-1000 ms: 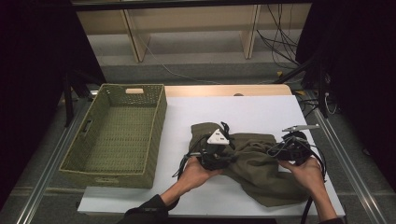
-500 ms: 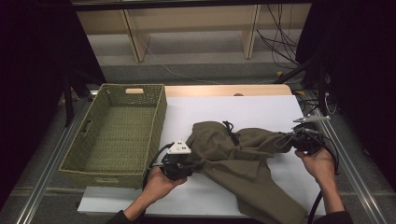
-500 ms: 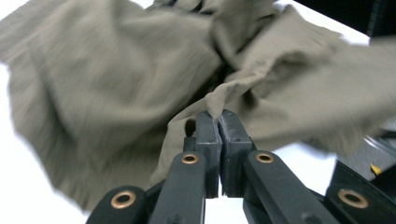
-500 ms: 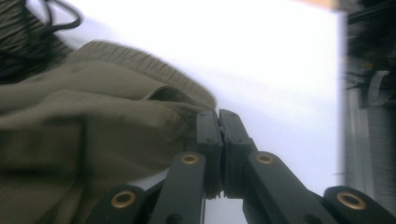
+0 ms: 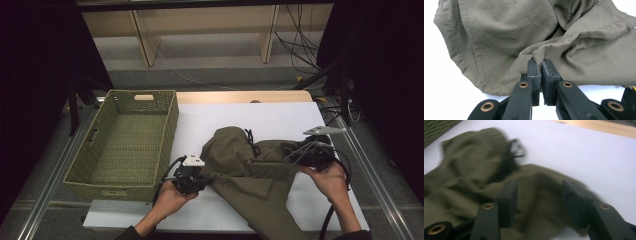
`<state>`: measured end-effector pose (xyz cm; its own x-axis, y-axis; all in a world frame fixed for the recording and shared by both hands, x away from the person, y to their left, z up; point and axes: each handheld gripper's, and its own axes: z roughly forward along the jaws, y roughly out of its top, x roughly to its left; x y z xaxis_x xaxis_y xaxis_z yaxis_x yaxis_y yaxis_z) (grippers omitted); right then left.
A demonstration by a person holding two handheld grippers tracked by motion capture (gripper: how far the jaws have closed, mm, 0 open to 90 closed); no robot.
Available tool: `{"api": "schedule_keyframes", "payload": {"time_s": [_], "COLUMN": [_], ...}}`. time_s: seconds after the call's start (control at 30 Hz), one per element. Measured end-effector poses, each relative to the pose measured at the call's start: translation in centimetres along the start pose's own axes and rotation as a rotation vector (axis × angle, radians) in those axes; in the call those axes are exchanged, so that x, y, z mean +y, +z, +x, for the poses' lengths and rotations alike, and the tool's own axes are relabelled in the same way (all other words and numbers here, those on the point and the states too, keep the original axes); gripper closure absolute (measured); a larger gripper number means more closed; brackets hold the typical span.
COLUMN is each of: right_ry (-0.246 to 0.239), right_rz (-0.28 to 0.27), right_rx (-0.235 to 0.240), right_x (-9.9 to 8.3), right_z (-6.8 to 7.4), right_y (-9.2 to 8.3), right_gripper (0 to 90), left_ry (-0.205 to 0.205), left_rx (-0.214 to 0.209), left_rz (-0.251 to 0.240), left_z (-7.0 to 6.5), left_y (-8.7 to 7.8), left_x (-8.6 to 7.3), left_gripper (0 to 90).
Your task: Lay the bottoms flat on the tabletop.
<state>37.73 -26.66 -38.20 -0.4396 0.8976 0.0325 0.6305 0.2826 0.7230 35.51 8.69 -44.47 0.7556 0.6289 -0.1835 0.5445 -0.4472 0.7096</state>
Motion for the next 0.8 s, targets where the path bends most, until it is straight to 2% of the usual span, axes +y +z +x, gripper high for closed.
{"api": "schedule_keyframes", "payload": {"time_s": [0.1,0.2,0.3,0.33,0.37,0.43,0.47,0.53,0.63,0.8], "right_ry": [-0.037,-0.095,-0.128,-0.147,-0.162,-0.206,-0.202,-0.197,-0.174,-0.067], "right_rz": [0.018,0.062,0.081,0.116,0.142,0.182,0.19,0.183,0.169,0.2], "right_rx": [0.079,0.165,0.188,0.19,0.178,0.138,0.12,0.095,0.032,-0.077], "right_x": [0.3,0.5,0.6,0.5,0.4,-0.2,-0.4,-0.6,-1.2,-3.3], "right_z": [2.3,4.6,5.9,6.5,6.9,7.3,7.2,6.7,5.3,1.0], "right_y": [1.1,2.6,4.1,4.9,5.3,6.0,6.1,5.7,4.3,2.5], "right_gripper": [44.3,42.2,42.8,43.4,47.4,64.8,75.0,86.4,89.0,89.2], "left_ry": [0.002,0.008,0.005,0.005,0.004,0.002,0.001,0.005,0.003,0.009], "left_rx": [-0.001,0.002,0.0,0.0,0.0,0.0,-0.001,0.0,0.002,0.008], "left_rz": [0.003,0.013,0.02,0.022,0.028,0.033,0.03,0.037,0.039,0.051], "left_z": [0.0,0.0,0.1,0.1,0.1,0.2,0.2,0.2,0.3,0.3], "left_y": [0.0,0.2,0.4,0.4,0.5,0.6,0.6,0.5,0.6,0.7], "left_x": [0.0,-0.3,-0.4,-0.4,-0.5,-0.5,-0.5,-0.6,-0.7,-0.8], "left_gripper": [84.7,84.5,84.1,84.0,84.0,84.0,84.0,84.1,84.2,84.4]}}
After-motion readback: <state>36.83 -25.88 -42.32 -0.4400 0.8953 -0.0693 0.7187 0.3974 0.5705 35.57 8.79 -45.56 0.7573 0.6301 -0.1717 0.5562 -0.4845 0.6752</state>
